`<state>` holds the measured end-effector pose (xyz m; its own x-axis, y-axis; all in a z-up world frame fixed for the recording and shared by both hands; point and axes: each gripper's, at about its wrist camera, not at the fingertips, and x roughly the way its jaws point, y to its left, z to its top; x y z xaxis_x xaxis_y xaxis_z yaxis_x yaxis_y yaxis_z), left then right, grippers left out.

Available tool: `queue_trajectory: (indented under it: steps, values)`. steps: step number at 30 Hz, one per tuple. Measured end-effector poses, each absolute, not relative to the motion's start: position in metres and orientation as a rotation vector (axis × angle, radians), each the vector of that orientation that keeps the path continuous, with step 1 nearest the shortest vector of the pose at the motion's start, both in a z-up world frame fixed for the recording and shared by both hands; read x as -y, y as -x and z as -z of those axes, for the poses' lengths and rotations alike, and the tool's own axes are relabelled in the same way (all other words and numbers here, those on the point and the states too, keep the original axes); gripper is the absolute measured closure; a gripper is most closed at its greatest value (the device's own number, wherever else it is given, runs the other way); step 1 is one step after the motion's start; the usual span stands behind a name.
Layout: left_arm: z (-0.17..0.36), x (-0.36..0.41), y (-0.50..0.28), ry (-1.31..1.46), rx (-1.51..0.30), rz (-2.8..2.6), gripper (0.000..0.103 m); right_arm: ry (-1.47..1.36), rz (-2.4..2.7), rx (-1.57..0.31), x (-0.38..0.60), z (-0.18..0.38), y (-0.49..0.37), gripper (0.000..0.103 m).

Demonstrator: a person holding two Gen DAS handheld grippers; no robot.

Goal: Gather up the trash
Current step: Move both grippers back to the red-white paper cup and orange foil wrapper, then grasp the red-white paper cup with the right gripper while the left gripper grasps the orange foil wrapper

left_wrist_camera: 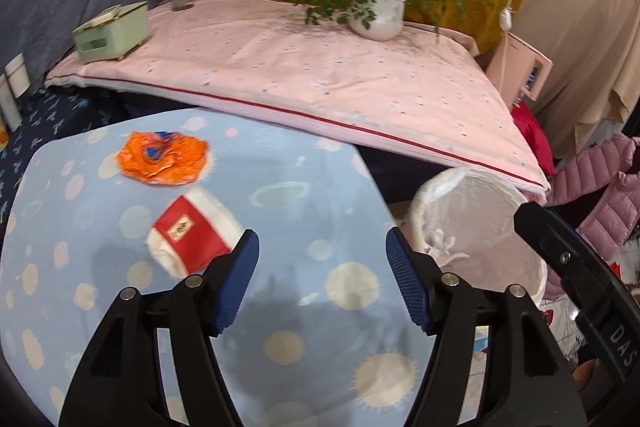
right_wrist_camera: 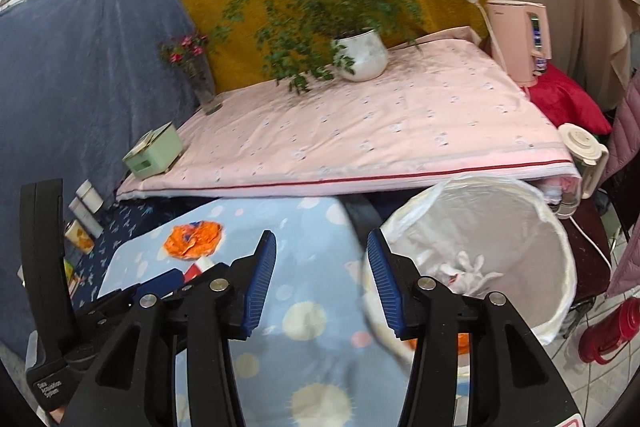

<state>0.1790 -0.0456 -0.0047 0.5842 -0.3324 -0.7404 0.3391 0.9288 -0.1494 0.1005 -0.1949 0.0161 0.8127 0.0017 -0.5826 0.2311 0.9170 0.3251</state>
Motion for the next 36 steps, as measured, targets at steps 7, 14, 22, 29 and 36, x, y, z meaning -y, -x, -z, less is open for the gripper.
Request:
queue_trajectory:
  steps: [7, 14, 22, 29, 36]
  values:
    - [0.01, 0.0, -0.188, 0.018, -0.869, 0.313, 0.04, -0.358, 0.051, -0.649, 0.149, -0.01, -0.116, 0.054]
    - [0.016, -0.04, -0.195, 0.045, -0.871, 0.248, 0.037, -0.324, -0.02, -0.69, 0.113, -0.003, -0.13, 0.054]
    - [0.034, -0.089, -0.216, 0.053, -0.894, 0.159, 0.034, -0.29, -0.094, -0.752, 0.083, 0.018, -0.161, 0.045]
    - [0.047, -0.126, -0.256, 0.088, -0.903, 0.104, 0.025, -0.25, -0.173, -0.826, 0.06, 0.052, -0.208, 0.045]
    - [0.062, -0.134, -0.31, 0.148, -0.918, 0.105, 0.016, -0.227, -0.257, -0.875, 0.054, 0.083, -0.251, 0.045]
